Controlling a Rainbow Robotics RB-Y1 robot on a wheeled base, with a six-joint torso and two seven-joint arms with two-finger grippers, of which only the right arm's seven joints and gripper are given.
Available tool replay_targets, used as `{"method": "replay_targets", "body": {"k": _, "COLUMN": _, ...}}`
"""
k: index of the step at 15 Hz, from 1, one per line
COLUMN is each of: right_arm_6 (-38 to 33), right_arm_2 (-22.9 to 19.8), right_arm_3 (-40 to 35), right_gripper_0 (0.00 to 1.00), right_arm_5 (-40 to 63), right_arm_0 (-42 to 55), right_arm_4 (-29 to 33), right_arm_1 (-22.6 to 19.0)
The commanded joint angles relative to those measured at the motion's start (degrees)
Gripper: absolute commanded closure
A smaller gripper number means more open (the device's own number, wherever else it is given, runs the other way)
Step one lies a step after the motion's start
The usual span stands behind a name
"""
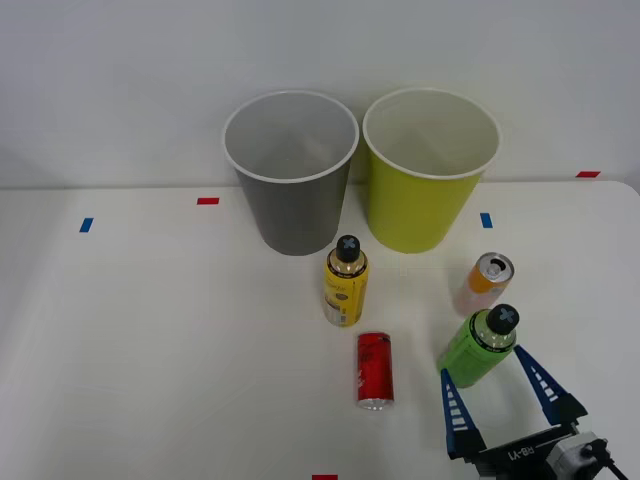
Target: Put cans in the gray bin, plastic bottles in the light green bin
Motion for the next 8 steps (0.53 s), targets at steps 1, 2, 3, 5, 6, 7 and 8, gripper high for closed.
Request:
{"method": "replay_targets", "body": {"k": 1, "right_arm_6": 1.24, "right_arm_2": 1.29, "right_arm_3": 0.03, "right_gripper_0": 0.00, "right_arm_5": 0.52, "right_arm_0": -1.89, "right_arm_4": -2.99, "right_arm_1": -1.27}}
{"method": "replay_targets", "body": {"k": 2, "right_arm_6": 1.59, "right_arm_2": 1.99, "right_arm_3": 0.03, "right_gripper_0": 0.00, "right_arm_5": 1.31, "right_arm_0": -2.68, "right_arm_4": -4.04, "right_arm_1": -1.80}}
{"method": "replay_targets", "body": {"k": 3, "right_arm_6": 2.20, "right_arm_2": 2.96, "right_arm_3": 0.03, "right_gripper_0": 0.00, "right_arm_5": 1.92, "right_arm_0": -3.74, "right_arm_4": -5.36, "right_arm_1": -2.33}}
{"method": "replay_targets", "body": {"k": 5, "right_arm_6": 3.17, "right_arm_2": 4.37, "right_arm_3": 0.03, "right_gripper_0": 0.00, "right_arm_5": 2.27, "right_arm_0": -5.06, "right_arm_4": -7.56, "right_arm_1": -3.12}}
{"method": "replay_targets", "body": {"k": 6, "right_arm_6": 3.78, "right_arm_2": 4.54, "right_arm_3": 0.03, "right_gripper_0": 0.00, "right_arm_5": 2.45, "right_arm_0": -5.67, "right_arm_4": -7.65, "right_arm_1": -3.56}}
{"method": "replay_targets", "body": {"k": 7, "right_arm_6": 4.05, "right_arm_2": 4.54, "right_arm_3": 0.03, "right_gripper_0": 0.00, "right_arm_5": 2.62, "right_arm_0": -6.20, "right_arm_4": -7.82, "right_arm_1": -4.00}}
{"method": "replay_targets", "body": {"k": 8, "right_arm_6": 4.49, "right_arm_2": 4.63, "right_arm_3": 0.03, "right_gripper_0": 0.00, "right_arm_5": 2.80, "right_arm_0": -6.64, "right_arm_4": -8.18, "right_arm_1": -4.26}}
